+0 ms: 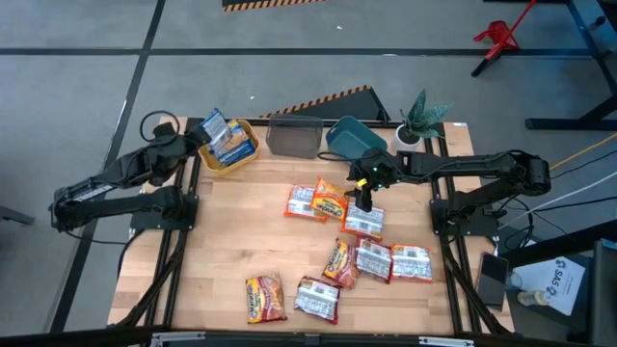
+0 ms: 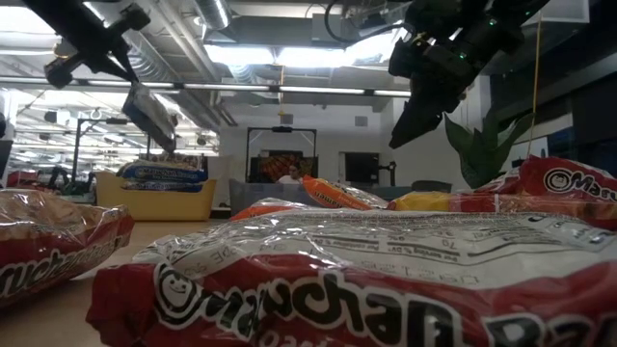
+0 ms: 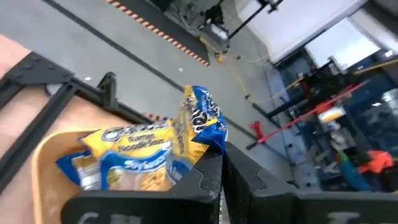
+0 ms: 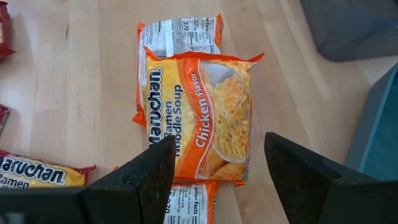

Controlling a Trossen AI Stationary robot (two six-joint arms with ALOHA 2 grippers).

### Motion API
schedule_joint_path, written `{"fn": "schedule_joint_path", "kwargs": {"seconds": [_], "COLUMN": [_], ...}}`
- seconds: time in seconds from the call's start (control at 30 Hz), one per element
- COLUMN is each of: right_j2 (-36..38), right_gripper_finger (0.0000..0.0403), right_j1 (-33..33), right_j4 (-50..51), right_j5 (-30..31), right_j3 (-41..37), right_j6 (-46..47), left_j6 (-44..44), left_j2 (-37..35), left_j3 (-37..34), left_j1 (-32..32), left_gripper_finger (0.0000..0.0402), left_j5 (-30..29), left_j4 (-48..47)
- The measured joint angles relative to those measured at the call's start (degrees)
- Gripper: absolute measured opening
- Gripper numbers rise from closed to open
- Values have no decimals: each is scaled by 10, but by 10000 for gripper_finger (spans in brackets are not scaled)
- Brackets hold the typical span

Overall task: Sort Maruchan noodles
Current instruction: Put the blue noodle pack into the yellow bin

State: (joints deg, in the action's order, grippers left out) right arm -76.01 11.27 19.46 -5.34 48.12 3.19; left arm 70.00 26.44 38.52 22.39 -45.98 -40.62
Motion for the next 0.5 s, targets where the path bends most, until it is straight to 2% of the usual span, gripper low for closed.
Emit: {"fn": "schedule_joint_path", "kwargs": {"seconds": [0.1,0.3,0.4,0.5], "right_j2": [0,0,0,0], "right_gripper_finger": [234,234,234,234], "right_j1": [0,0,0,0], "right_j4": [0,0,0,0], "right_j5": [0,0,0,0], "right_j3": [0,0,0,0], "right_j6": [0,2,10,12], "left_j6": [0,4,5,19], "left_j2": [-4,-30,-47,-55], "left_j3": [0,3,29,54], "left_j1": [0,0,0,0], "left_gripper_finger": [0,0,0,0], "left_j5": [-2,-43,-66,-61], "left_j4": [-23,-71,-122,-173]}}
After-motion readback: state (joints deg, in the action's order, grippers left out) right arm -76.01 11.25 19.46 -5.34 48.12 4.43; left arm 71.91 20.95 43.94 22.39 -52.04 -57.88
